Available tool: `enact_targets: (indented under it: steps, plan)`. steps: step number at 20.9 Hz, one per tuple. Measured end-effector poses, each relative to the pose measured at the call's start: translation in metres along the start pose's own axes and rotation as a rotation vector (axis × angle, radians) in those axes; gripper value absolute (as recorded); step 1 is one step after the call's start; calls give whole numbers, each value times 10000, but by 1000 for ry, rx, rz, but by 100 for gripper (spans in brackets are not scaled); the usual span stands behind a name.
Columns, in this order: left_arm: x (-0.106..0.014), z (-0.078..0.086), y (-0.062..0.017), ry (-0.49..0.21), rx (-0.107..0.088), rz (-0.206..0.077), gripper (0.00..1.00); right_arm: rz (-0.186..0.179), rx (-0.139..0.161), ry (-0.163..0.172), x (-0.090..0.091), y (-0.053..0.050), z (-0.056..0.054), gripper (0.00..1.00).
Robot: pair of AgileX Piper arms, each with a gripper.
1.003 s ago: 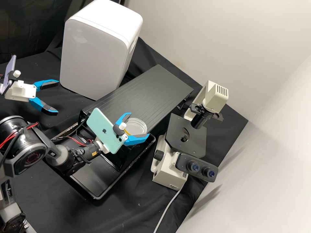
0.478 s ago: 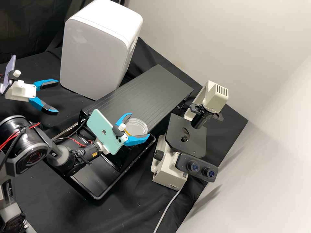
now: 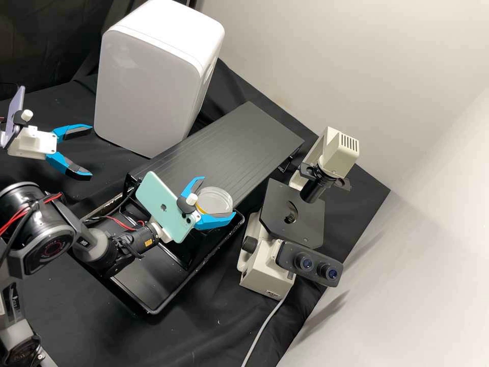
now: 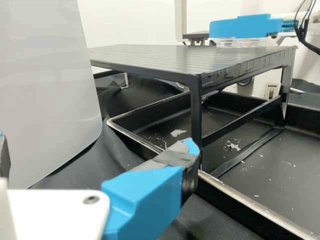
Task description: Place the lid on the petri dish
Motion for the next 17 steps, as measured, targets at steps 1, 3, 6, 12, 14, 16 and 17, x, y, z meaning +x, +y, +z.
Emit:
enact_targets:
  steps: [1,3,6,12,14,16,17]
  plan:
    - [0,0,0,0,0,0,100,0,0,0,0,0,0,100]
    - [0,0,0,0,0,0,100,-3,0,-3,0,-2,3,100]
    - [0,0,0,0,0,0,100,-32,0,-35,-1,-29,32,100]
    - [0,0,0,0,0,0,100,-32,0,-35,-1,-29,32,100]
    - [0,0,0,0,0,0,100,-32,0,-35,-1,-29,32,100]
    - [0,0,0,0,0,0,100,-33,0,-34,-1,-33,28,100]
    - [0,0,0,0,0,0,100,-35,0,-32,-1,-37,25,100]
